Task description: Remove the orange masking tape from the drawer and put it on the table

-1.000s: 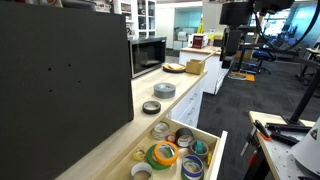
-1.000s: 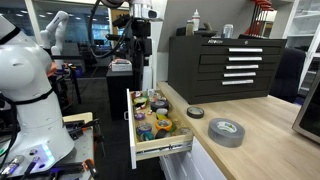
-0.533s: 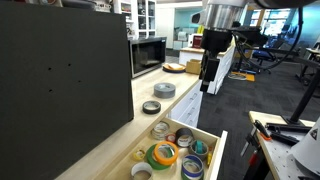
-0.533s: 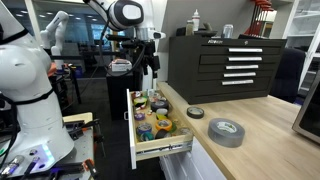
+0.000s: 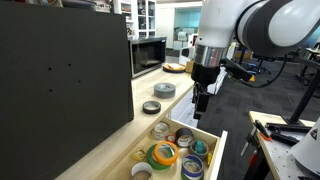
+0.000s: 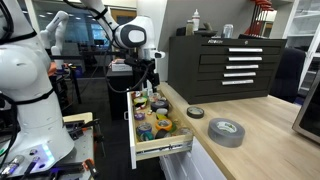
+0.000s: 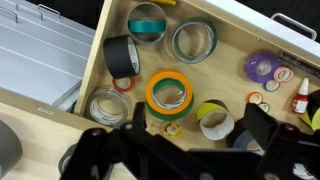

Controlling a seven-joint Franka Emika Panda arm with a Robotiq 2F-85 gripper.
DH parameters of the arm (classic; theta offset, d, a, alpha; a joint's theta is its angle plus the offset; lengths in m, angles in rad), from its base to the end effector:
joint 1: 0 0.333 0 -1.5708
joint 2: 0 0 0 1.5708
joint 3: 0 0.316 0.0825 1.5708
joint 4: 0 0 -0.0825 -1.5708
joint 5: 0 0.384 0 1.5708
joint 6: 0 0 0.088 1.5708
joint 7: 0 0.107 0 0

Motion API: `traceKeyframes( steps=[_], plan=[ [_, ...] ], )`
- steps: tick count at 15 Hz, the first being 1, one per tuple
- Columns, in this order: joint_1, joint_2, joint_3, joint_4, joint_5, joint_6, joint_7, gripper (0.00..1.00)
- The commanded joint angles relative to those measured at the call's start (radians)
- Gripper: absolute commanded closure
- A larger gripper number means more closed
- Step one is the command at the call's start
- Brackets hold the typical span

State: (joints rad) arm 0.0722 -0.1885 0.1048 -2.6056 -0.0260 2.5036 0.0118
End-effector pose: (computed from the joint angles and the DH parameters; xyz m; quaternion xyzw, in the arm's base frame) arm 0.4283 0.0759 0.3265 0.9947 0.0920 0.0441 0.0139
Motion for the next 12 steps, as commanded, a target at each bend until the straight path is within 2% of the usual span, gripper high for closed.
traceKeyframes(
  steps=[1,5,12],
  plan=[
    [0.006,0.005,-0.005,0.001,-0.001,-0.001,0.001,0.0],
    [0.009,0.014,-0.004,-0.003,0.002,0.007,0.002,0.0],
    [0.048,0.162,0.025,-0.021,-0.011,0.162,-0.026,0.0]
  ],
)
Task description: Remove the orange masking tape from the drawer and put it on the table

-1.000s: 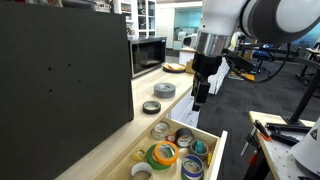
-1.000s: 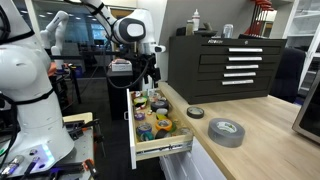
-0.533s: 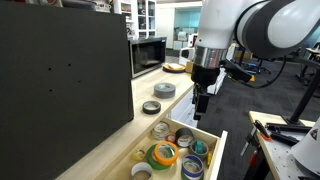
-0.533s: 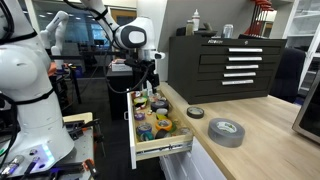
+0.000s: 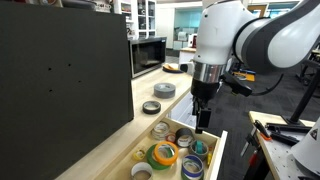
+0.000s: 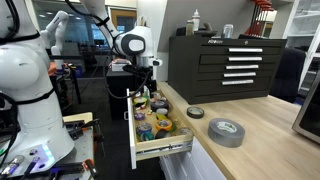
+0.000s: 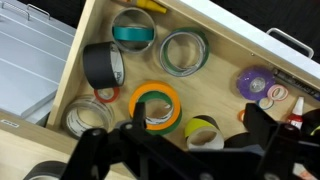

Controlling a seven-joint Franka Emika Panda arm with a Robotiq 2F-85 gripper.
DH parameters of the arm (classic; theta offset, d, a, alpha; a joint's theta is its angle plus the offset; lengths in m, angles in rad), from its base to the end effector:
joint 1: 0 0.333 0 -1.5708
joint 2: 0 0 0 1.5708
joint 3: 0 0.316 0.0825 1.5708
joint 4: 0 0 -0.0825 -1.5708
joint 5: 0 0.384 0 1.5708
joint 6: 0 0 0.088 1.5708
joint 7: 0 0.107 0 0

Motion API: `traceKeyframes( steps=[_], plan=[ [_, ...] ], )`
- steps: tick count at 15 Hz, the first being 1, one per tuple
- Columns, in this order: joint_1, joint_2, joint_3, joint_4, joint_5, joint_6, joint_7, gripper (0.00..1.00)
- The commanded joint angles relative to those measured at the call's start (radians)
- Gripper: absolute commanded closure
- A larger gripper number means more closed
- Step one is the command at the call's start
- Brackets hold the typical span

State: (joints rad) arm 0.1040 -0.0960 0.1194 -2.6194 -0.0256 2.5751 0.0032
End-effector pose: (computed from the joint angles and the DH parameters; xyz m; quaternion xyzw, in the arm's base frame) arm 0.4243 0.0961 0.2877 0.9923 0.1203 0.0267 0.0099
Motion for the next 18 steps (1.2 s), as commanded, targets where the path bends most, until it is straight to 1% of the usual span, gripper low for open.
traceKeyframes(
  steps=[1,5,8,13,18],
  plan=[
    [0.019,0.097,0.015,-0.004,-0.019,0.117,-0.018,0.0],
    [0.02,0.239,0.011,0.042,-0.069,0.217,-0.027,0.0],
    [0.024,0.33,-0.002,0.082,-0.11,0.26,-0.028,0.0],
    [0.033,0.472,-0.026,0.194,-0.157,0.269,-0.052,0.0],
    [0.025,0.595,-0.056,0.313,-0.177,0.261,-0.088,0.0]
  ],
)
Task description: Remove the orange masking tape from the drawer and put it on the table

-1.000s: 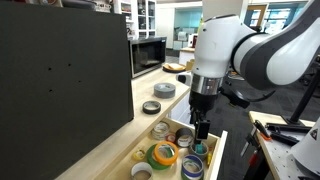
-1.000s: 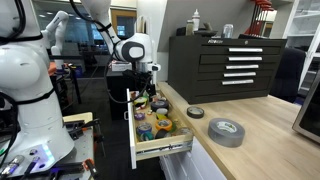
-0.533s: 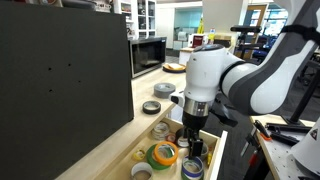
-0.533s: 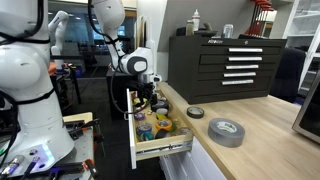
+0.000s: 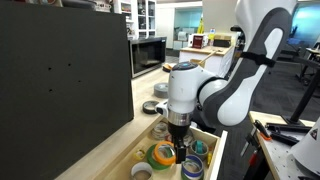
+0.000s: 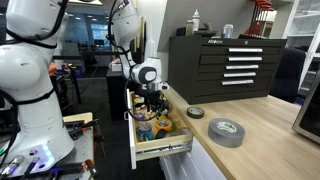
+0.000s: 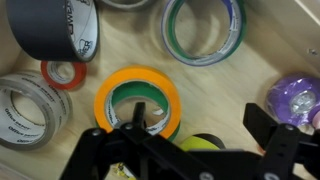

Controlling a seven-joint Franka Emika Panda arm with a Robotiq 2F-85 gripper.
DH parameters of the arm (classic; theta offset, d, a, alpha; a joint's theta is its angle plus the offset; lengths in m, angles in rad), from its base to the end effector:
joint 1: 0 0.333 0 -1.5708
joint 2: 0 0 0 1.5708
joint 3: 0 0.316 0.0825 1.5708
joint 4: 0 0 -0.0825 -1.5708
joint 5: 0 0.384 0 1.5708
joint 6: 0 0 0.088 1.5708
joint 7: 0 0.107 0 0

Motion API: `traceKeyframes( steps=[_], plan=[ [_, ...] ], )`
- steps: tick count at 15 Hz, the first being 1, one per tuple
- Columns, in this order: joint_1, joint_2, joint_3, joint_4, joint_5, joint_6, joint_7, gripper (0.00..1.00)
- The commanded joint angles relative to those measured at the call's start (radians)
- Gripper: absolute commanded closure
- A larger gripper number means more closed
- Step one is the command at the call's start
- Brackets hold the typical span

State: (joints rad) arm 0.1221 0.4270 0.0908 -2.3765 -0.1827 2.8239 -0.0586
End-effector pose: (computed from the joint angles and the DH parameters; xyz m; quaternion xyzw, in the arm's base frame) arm 0.4871 0.1176 0.1474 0.9762 0.2162 0.0133 0.0098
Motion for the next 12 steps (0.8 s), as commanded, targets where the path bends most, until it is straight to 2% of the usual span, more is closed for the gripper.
traceKeyframes(
  steps=[1,10,11,12],
  plan=[
    [-0.001,0.095,-0.025,0.089,-0.011,0.011,-0.038,0.0],
    [-0.036,0.223,-0.002,0.19,0.018,0.01,-0.084,0.0],
    [-0.036,0.227,-0.005,0.193,0.016,0.015,-0.086,0.25],
    [-0.035,0.229,-0.008,0.195,0.014,0.016,-0.085,0.28]
  ],
)
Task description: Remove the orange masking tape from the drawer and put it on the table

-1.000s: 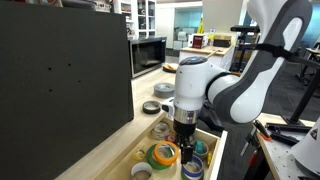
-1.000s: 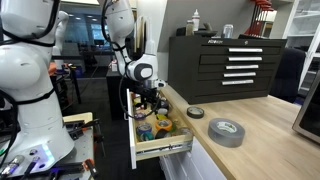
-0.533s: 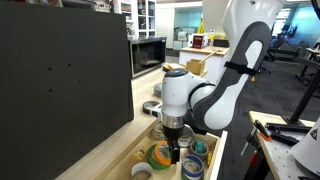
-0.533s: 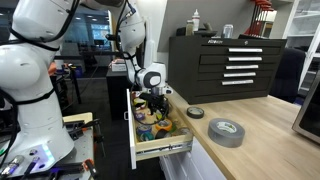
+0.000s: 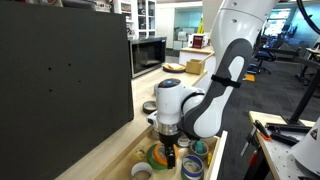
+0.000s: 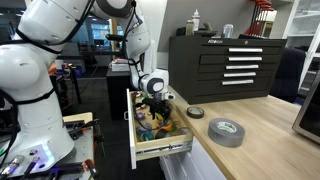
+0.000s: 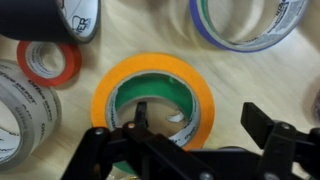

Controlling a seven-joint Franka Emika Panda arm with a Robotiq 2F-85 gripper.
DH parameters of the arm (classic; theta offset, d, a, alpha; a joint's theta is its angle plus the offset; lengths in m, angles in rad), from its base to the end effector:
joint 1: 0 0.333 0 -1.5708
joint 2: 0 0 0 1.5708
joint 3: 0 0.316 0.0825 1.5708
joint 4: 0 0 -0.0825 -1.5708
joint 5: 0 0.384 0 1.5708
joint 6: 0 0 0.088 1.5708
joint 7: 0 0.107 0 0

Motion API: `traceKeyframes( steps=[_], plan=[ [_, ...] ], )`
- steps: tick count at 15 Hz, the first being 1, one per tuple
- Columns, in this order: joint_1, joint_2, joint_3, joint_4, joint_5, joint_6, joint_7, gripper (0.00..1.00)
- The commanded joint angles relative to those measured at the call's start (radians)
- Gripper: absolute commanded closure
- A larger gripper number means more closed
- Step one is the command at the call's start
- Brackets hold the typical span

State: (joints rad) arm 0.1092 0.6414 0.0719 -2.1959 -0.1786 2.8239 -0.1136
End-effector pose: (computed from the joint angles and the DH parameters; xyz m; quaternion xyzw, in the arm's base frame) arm 0.5244 0.1080 0.0881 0.9747 0.2234 -0.0041 0.0060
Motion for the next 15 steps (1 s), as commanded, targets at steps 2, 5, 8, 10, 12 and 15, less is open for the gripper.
traceKeyframes(
  steps=[2,5,8,10,12,15],
  plan=[
    [-0.028,0.009,0.012,0.012,0.01,0.016,-0.034,0.41],
    [-0.049,-0.003,0.024,0.005,0.023,0.022,-0.04,0.61],
    [-0.078,-0.003,0.047,-0.006,0.044,0.026,-0.049,0.8],
    [-0.09,0.002,0.062,-0.02,0.054,0.026,-0.055,0.93],
    [-0.104,0.005,0.08,-0.032,0.069,0.025,-0.069,0.98],
    [-0.116,-0.024,0.101,-0.054,0.081,0.019,-0.079,0.94]
  ],
)
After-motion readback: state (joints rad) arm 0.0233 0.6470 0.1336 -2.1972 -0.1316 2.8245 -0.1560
